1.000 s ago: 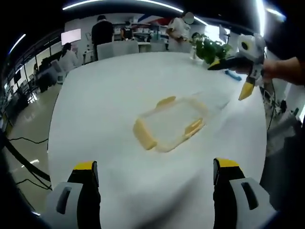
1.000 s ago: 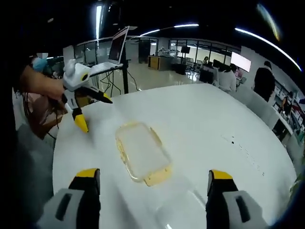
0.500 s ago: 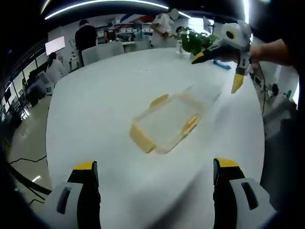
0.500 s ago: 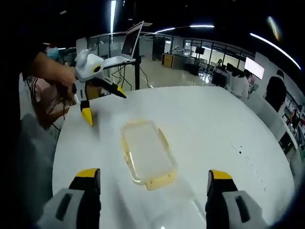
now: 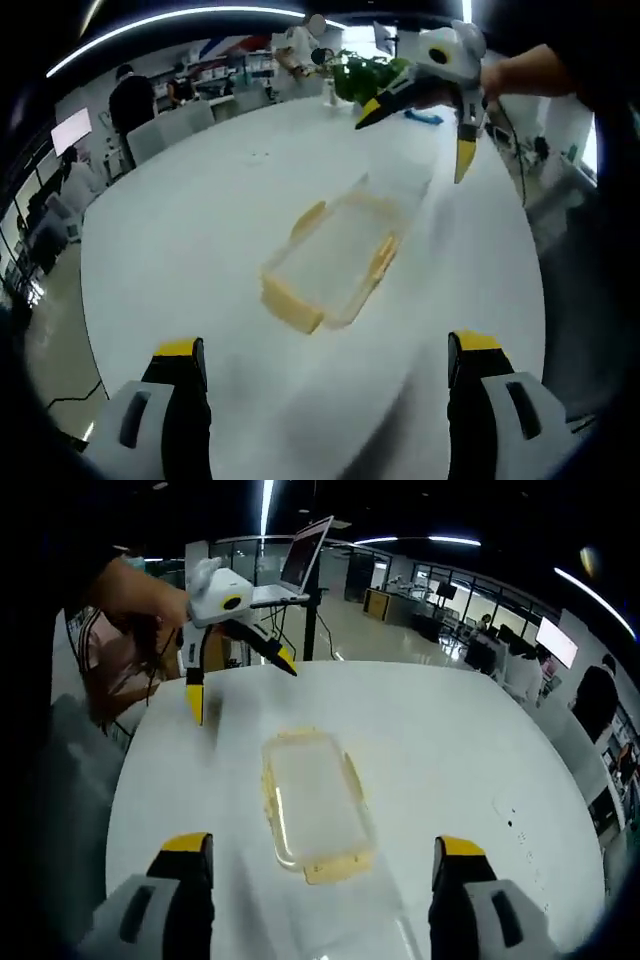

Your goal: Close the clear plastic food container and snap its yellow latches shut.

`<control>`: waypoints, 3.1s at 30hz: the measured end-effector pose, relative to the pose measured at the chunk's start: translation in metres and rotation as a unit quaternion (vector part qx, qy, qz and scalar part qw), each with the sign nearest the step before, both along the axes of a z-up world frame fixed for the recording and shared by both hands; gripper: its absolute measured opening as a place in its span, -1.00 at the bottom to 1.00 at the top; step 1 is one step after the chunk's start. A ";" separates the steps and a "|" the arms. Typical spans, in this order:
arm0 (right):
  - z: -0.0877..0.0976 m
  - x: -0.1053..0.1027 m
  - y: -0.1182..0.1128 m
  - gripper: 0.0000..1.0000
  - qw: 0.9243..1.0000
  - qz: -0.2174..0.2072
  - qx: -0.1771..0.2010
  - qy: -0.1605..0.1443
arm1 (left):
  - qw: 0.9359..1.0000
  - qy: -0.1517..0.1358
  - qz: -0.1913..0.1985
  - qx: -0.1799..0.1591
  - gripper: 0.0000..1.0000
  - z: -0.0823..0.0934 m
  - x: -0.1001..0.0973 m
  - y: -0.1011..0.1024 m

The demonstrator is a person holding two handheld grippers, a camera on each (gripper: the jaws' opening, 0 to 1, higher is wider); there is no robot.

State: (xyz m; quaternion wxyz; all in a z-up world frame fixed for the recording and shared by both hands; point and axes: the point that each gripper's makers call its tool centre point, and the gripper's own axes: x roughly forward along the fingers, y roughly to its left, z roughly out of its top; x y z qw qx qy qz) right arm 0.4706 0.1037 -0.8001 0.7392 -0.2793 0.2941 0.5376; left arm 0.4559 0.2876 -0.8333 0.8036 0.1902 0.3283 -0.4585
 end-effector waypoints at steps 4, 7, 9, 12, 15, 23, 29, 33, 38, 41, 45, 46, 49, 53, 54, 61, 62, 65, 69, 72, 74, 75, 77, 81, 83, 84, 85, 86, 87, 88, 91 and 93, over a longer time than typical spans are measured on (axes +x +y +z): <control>-0.007 0.002 -0.001 0.80 1.000 0.016 -0.022 -0.005 | 1.000 0.011 -0.015 0.002 0.98 -0.004 0.003 0.001; -0.014 0.002 -0.005 0.74 0.999 0.029 -0.036 -0.004 | 0.999 0.009 -0.039 0.013 0.93 -0.005 0.006 0.002; -0.018 0.001 -0.006 0.64 0.998 0.038 -0.043 0.001 | 0.998 0.004 -0.061 0.021 0.89 -0.005 0.008 0.000; -0.023 0.000 -0.005 0.47 0.997 0.048 -0.054 0.004 | 0.995 -0.004 -0.093 0.042 0.74 -0.009 0.011 0.000; -0.027 0.001 -0.005 0.42 0.996 0.059 -0.073 -0.002 | 0.993 0.003 -0.111 0.044 0.64 -0.015 0.013 -0.003; -0.039 0.010 -0.008 0.19 0.994 0.069 -0.087 0.001 | 0.984 -0.004 -0.165 0.068 0.55 -0.023 0.023 -0.013; -0.049 0.007 -0.002 0.14 0.993 0.080 -0.089 0.022 | 0.979 -0.009 -0.184 0.084 0.46 -0.028 0.033 -0.011; -0.060 0.008 -0.002 0.07 0.990 0.090 -0.103 0.030 | 0.971 -0.001 -0.219 0.099 0.31 -0.037 0.033 -0.011; -0.068 0.012 -0.006 0.05 0.986 0.096 -0.132 0.041 | 0.961 0.015 -0.251 0.114 0.15 -0.044 0.034 -0.013; -0.075 0.014 -0.007 0.03 0.983 0.103 -0.146 0.047 | 0.957 0.020 -0.265 0.114 0.08 -0.046 0.035 -0.019; -0.084 0.020 -0.013 0.02 0.978 0.094 -0.177 0.054 | 0.956 0.016 -0.268 0.120 -0.01 -0.051 0.041 -0.021; -0.083 0.017 -0.008 0.00 0.979 0.095 -0.167 0.062 | 0.954 0.021 -0.274 0.123 0.00 -0.055 0.040 -0.021; -0.085 0.017 -0.007 -0.14 0.978 0.100 -0.175 0.058 | 0.955 0.024 -0.273 0.113 0.01 -0.053 0.040 -0.024; -0.089 0.014 -0.006 -0.24 0.975 0.118 -0.178 0.062 | 0.953 0.020 -0.282 0.107 -0.14 -0.053 0.037 -0.027; -0.088 0.013 -0.003 -0.24 0.975 0.129 -0.171 0.061 | 0.953 0.019 -0.282 0.107 -0.25 -0.053 0.037 -0.027; -0.090 0.012 -0.005 -0.26 0.974 0.139 -0.167 0.072 | 0.958 0.016 -0.270 0.099 -0.26 -0.051 0.036 -0.026; -0.090 0.013 -0.004 -0.26 0.973 0.137 -0.170 0.073 | 0.958 0.017 -0.269 0.098 -0.26 -0.051 0.035 -0.026; -0.091 0.013 -0.003 -0.26 0.971 0.141 -0.180 0.074 | 0.958 0.018 -0.269 0.097 -0.26 -0.052 0.035 -0.026; -0.091 0.015 -0.004 -0.27 0.970 0.149 -0.179 0.069 | 0.960 0.018 -0.264 0.091 -0.27 -0.052 0.036 -0.025; -0.091 0.014 -0.003 -0.29 0.969 0.147 -0.187 0.069 | 0.962 0.019 -0.258 0.090 -0.29 -0.051 0.035 -0.026; -0.091 0.016 -0.002 -0.29 0.967 0.147 -0.194 0.071 | 0.963 0.021 -0.252 0.088 -0.30 -0.051 0.035 -0.026; -0.091 0.017 -0.002 -0.29 0.967 0.148 -0.195 0.071 | 0.964 0.020 -0.250 0.090 -0.30 -0.050 0.035 -0.025; -0.090 0.017 -0.002 -0.29 0.966 0.150 -0.197 0.071 | 0.966 0.025 -0.240 0.090 -0.31 -0.050 0.035 -0.025; -0.085 0.018 0.000 -0.29 0.967 0.155 -0.192 0.066 | 0.968 0.017 -0.228 0.103 -0.32 -0.048 0.036 -0.021; -0.075 0.020 0.004 -0.29 0.970 0.153 -0.176 0.068 | 0.969 0.016 -0.222 0.111 -0.32 -0.041 0.035 -0.018; -0.070 0.022 0.004 -0.29 0.969 0.157 -0.180 0.059 | 0.971 0.015 -0.217 0.104 -0.32 -0.034 0.035 -0.018; -0.068 0.023 0.005 -0.29 0.969 0.158 -0.182 0.057 | 0.972 0.013 -0.212 0.100 -0.32 -0.030 0.037 -0.017; -0.064 0.022 0.006 -0.29 0.969 0.157 -0.180 0.056 | 0.972 0.011 -0.210 0.101 -0.32 -0.025 0.038 -0.016; -0.060 0.023 0.007 -0.29 0.970 0.158 -0.175 0.055 | 0.972 0.010 -0.209 0.103 -0.32 -0.022 0.038 -0.015; -0.056 0.023 0.008 -0.29 0.971 0.157 -0.170 0.056 | 0.972 0.006 -0.208 0.107 -0.32 -0.017 0.038 -0.014; -0.046 0.023 0.009 -0.29 0.971 0.163 -0.167 0.056 | 0.972 0.005 -0.210 0.109 -0.32 -0.007 0.037 -0.014; -0.036 0.025 0.010 -0.29 0.972 0.162 -0.165 0.049 | 0.970 0.002 -0.212 0.116 -0.31 0.003 0.039 -0.014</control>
